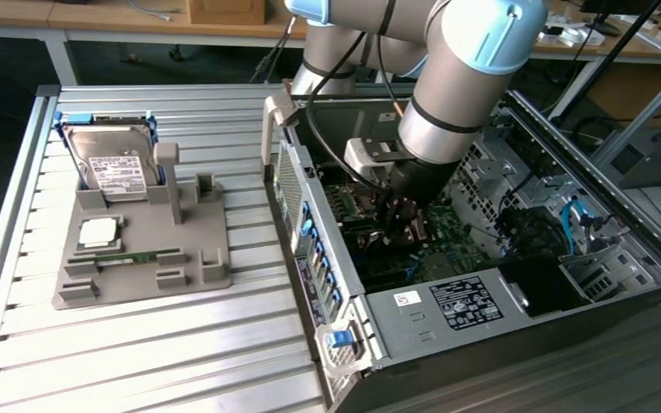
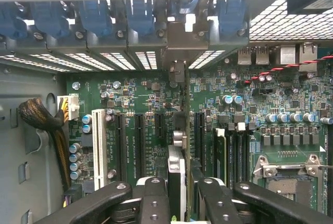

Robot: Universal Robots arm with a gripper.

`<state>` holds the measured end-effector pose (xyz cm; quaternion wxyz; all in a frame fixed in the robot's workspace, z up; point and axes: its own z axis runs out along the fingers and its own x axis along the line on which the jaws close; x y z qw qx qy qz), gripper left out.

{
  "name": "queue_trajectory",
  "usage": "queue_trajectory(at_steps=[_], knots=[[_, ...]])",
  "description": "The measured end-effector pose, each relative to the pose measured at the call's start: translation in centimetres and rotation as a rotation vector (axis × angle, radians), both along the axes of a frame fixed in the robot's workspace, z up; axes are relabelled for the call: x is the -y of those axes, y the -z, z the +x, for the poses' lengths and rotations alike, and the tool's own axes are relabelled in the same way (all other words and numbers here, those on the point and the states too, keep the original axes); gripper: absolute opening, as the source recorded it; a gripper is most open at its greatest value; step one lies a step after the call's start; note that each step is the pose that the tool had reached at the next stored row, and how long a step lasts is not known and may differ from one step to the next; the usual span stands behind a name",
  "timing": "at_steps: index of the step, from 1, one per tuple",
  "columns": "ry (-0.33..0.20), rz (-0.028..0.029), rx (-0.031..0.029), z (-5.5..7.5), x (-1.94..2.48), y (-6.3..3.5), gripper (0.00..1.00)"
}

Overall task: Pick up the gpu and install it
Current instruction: 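Insert the gpu into the slot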

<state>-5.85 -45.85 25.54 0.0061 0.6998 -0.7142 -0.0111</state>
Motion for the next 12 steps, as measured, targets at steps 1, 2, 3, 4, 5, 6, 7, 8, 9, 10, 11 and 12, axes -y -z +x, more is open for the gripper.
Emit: queue_trajectory(at_steps=[1,2,3,4,5,6,7,8,9,10,11,12], knots=[[0.0,0.0,0.0,0.0,0.0,0.0,0.27],[0.0,0.0,0.0,0.0,0.0,-0.02,0.27],[0.0,-0.001,0.0001,0.0,-0.01,-0.05,0.27],[0.0,-0.0019,0.0001,0.0,0.0,-0.1,0.27],[0.0,-0.0022,0.0002,-0.01,0.0,-0.15,0.27],[0.0,-0.002,0.0006,-0.02,0.0,-0.17,0.27],[0.0,-0.0022,0.0009,-0.03,0.0,-0.21,0.27],[0.0,-0.0027,0.001,-0.04,0.0,-0.27,0.27],[0.0,-0.0027,0.0015,-0.05,0.0,-0.34,0.27],[0.0,-0.0028,0.002,-0.06,0.0,-0.47,0.27],[0.0,-0.0027,0.0025,-0.08,0.0,-0.52,0.27],[0.0,-0.0023,0.003,-0.09,0.0,-0.53,0.27]])
